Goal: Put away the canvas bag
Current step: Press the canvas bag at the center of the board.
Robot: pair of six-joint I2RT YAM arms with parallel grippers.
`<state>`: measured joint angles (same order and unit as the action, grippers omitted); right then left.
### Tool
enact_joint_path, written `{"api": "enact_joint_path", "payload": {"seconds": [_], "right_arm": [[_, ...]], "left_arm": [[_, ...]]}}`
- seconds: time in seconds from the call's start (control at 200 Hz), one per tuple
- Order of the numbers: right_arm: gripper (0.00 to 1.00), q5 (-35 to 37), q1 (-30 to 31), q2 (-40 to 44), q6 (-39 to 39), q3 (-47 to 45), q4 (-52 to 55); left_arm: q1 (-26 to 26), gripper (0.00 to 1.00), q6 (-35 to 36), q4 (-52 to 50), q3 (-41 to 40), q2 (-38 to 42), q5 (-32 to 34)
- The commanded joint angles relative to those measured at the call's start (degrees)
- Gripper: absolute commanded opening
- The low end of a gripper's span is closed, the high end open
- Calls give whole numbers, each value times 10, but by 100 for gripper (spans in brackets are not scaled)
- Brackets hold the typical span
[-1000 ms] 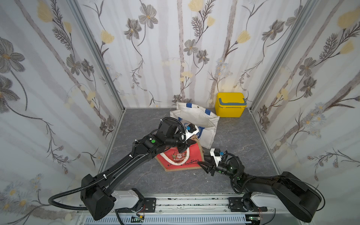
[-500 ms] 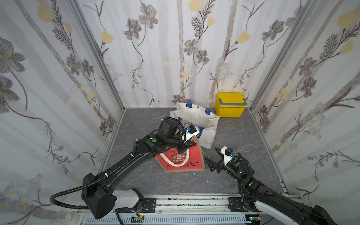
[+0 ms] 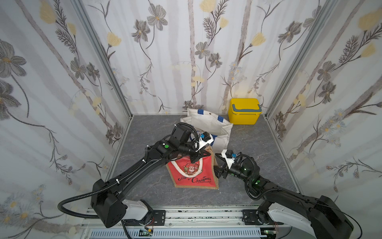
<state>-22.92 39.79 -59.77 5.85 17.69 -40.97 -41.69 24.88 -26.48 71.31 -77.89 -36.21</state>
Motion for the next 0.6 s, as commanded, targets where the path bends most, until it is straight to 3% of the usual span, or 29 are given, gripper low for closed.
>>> {"api": "enact_joint_path", "payload": {"seconds": [0.0, 0.115, 0.3, 0.595], "right_arm": [[90, -21, -2, 16, -14, -6, -15], [91, 10, -16, 77, 10, -54, -37], [93, -14, -33, 154, 41, -94, -37], [98, -77, -29, 64, 41, -31, -47]], "left_arm": [[1, 0, 23, 20, -3, 8, 8], [1, 0, 27, 18, -9, 13, 23], [2, 0, 25, 28, -17, 20, 23], [1, 0, 17, 18, 6, -8, -9]]}}
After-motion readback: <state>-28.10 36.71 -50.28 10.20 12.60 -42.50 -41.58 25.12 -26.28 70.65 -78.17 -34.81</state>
